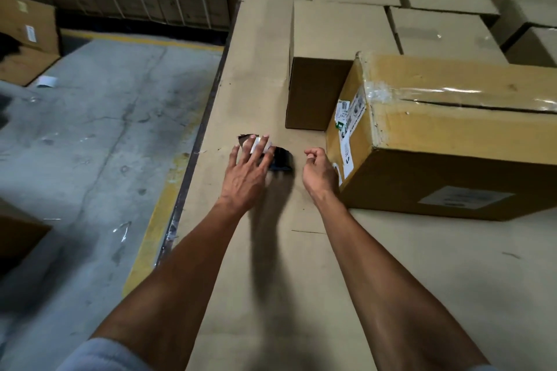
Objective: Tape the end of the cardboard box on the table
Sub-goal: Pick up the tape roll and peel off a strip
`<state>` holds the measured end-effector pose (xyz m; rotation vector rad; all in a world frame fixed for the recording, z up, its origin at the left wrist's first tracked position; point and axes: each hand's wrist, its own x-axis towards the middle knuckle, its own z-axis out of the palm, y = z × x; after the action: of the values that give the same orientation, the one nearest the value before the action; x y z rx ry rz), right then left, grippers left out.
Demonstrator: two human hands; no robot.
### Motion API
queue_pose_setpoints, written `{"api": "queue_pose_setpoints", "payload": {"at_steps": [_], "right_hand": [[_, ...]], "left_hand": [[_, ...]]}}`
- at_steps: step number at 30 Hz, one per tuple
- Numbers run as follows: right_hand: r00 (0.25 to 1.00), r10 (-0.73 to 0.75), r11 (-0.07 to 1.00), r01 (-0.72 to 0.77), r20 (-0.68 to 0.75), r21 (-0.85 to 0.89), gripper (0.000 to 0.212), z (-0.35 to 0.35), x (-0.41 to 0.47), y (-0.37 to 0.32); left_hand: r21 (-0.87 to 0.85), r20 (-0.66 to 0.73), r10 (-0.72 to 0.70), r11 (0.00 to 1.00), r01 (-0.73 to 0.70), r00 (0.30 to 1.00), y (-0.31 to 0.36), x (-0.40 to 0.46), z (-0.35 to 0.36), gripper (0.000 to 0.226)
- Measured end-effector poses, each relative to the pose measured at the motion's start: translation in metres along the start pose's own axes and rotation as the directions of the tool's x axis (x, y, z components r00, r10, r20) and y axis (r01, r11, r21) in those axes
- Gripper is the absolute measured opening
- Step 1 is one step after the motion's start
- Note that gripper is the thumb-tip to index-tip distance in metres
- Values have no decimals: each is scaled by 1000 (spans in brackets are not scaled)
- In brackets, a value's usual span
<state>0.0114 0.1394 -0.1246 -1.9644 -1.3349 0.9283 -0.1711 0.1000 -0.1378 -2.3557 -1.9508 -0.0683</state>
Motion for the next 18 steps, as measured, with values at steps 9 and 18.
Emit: {"api": "queue_pose_setpoints", "payload": {"at_steps": [9, 18], "right_hand": [[862, -505, 860, 498, -41, -115, 24, -78, -85, -31], [678, -627, 763, 433, -384, -480, 50, -228, -113, 22]], "left_hand": [[-178, -260, -60, 984, 13, 964, 69, -41, -105, 58], [-182, -342, 143, 960, -215, 929, 184, -42, -163, 68]]}}
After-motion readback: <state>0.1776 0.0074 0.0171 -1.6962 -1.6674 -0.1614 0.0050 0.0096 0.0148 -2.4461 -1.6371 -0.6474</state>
